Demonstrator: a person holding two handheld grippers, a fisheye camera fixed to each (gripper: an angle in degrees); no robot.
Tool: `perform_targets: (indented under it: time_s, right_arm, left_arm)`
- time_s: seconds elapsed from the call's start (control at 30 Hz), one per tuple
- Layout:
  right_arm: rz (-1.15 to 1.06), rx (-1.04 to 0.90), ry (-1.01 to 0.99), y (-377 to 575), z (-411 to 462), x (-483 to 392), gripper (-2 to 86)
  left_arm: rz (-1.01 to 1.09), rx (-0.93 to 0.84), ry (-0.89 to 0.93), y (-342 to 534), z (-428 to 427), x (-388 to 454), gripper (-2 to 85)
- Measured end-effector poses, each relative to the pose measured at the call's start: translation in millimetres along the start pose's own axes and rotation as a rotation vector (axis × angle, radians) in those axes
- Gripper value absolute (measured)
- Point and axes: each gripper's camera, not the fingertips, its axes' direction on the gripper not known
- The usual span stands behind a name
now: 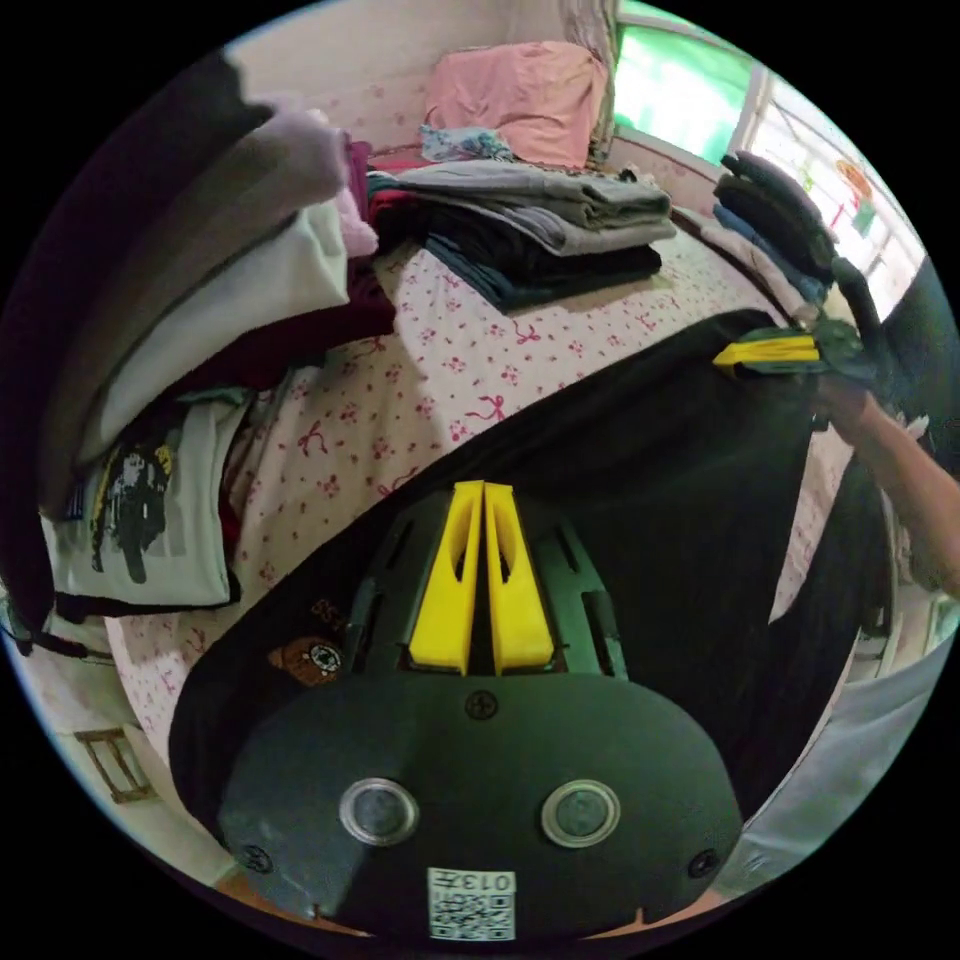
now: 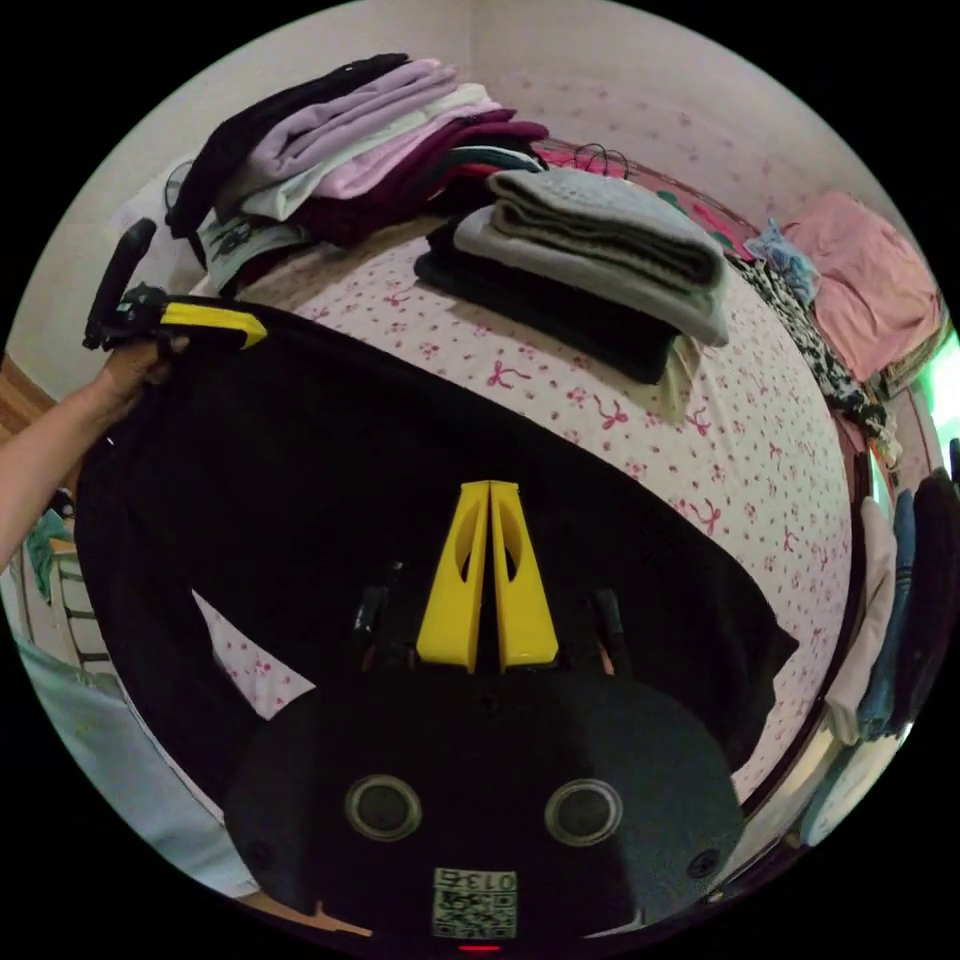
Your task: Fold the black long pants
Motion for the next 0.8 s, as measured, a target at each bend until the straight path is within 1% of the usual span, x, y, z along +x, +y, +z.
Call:
perform_targets:
  time_s: [0.07,0.1,0.13,0.2,0.27,0.3,0.33,0.37,0.4,0.47,0.5,0.57,0.63,0.7,0.77,0.8]
  right_arm:
    - [0.065,0.013,0.01,-6.4,-9.0,19.8,0.2]
    - [0.065,0.037,0.008,-7.1,-13.4,21.9,0.3]
    - [0.03,0.09,-0.014,-8.5,-21.2,21.5,0.3]
    - [-0.068,0.107,-0.041,-14.5,-23.7,14.8,0.2]
    - [-0.094,0.11,0.078,-27.4,-18.4,12.1,0.2]
    - [-0.084,0.116,0.101,-30.7,-17.0,14.5,0.2]
    - [-0.05,0.09,0.113,-38.5,-11.7,23.4,0.2]
    - [-0.032,0.015,0.101,-46.0,-2.9,34.8,0.2]
    - [-0.027,0.073,0.08,-47.4,-6.3,39.7,0.1]
    - [0.052,0.049,0.039,-57.7,-8.4,63.3,0.2]
    - [0.073,0.045,0.032,-59.8,-11.0,68.1,0.2]
    - [0.076,0.131,0.031,-61.4,-30.5,77.8,0.2]
    - [0.062,0.128,0.042,-63.0,-37.4,82.9,0.2]
    - [0.014,0.121,-0.003,-65.9,-36.3,84.1,0.2]
    - [-0.045,0.087,-0.039,-71.7,-28.5,81.0,0.2]
    - [-0.058,0.093,-0.051,-72.9,-28.3,79.7,0.2]
  left_arm:
    - [-0.047,0.043,0.055,-3.5,-10.1,-10.8,-0.4]
    - [-0.01,0.089,0.076,-5.3,-19.5,-9.9,-0.4]
    - [0.046,0.094,0.055,-8.5,-25.4,-5.6,-0.3]
    - [0.102,0.067,-0.018,-15.6,-26.1,-0.8,-0.3]
    - [0.114,0.02,-0.056,-23.8,-19.4,-3.2,-0.3]
    - [0.099,-0.028,-0.061,-28.7,-12.1,-8.6,-0.3]
    - [0.081,0.009,-0.049,-30.2,-13.5,-15.2,-0.3]
    - [0.063,0.009,-0.039,-31.3,-13.6,-19.5,-0.4]
    - [0.026,0.02,-0.004,-34.1,-15.6,-28.2,-0.4]
    - [-0.027,0.021,0.034,-38.6,-20.9,-37.9,-0.4]
    - [-0.022,0.046,0.029,-40.1,-29.0,-38.9,-0.4]
    - [0.019,0.079,-0.012,-40.3,-42.2,-37.5,-0.4]
    - [0.09,0.045,0.005,-42.4,-44.3,-37.4,-0.4]
    - [0.122,0.007,0.004,-44.2,-40.3,-37.0,-0.4]
    - [0.114,0.044,-0.004,-44.5,-47.4,-37.2,-0.4]
    - [0.112,0.096,0.027,-44.1,-57.4,-37.1,-0.3]
